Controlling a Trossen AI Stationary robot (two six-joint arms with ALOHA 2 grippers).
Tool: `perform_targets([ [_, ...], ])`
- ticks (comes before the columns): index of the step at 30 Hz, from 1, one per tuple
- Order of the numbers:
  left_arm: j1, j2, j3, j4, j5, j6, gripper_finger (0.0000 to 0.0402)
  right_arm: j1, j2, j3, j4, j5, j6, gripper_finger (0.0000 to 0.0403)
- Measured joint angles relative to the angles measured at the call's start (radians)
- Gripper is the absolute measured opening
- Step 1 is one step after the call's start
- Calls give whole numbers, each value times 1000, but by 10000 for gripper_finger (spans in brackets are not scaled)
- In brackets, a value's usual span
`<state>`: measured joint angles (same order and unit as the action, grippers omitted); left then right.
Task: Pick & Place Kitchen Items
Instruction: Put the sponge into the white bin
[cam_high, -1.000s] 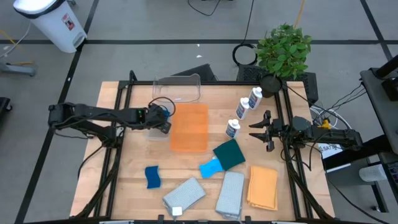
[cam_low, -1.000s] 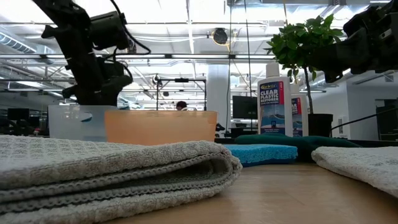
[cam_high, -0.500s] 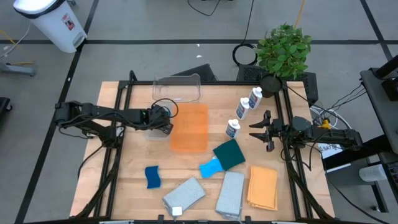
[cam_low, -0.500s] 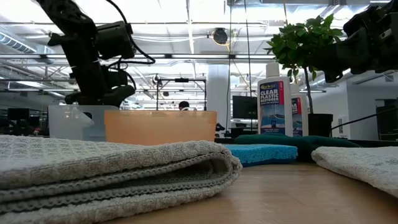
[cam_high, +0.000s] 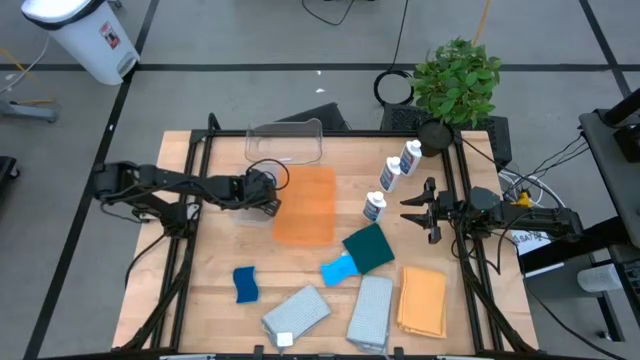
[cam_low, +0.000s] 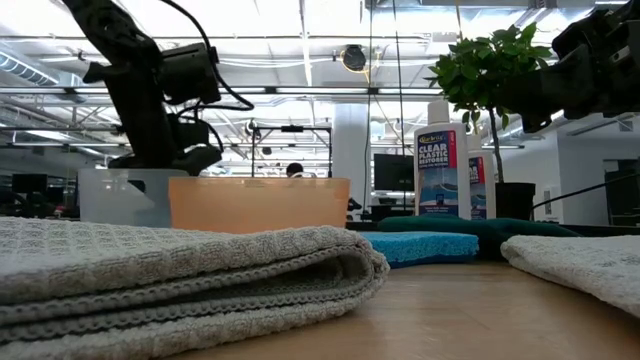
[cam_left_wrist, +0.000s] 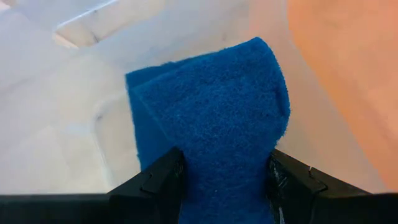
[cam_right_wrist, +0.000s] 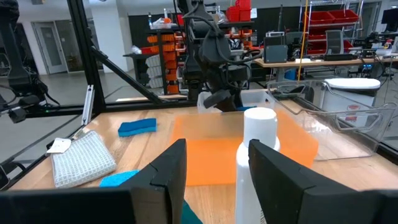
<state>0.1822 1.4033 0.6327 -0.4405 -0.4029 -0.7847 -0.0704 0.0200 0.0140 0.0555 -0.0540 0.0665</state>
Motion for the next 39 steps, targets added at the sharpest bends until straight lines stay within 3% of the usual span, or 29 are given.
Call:
perform_targets([
  [9,0,4,0,2,9,-14,196,0,0,0,0,0,0,146],
  [19,0,3,0,1,37,-2,310,0,0,0,0,0,0,146],
  [24,0,3,6,-11,39,2,341,0,0,0,0,0,0,146],
  [30,0,3,65,-95,40,22,344,0,0,0,0,0,0,146],
  [39,0,3,195,-258,38,69,315,0,0,0,0,0,0,146],
])
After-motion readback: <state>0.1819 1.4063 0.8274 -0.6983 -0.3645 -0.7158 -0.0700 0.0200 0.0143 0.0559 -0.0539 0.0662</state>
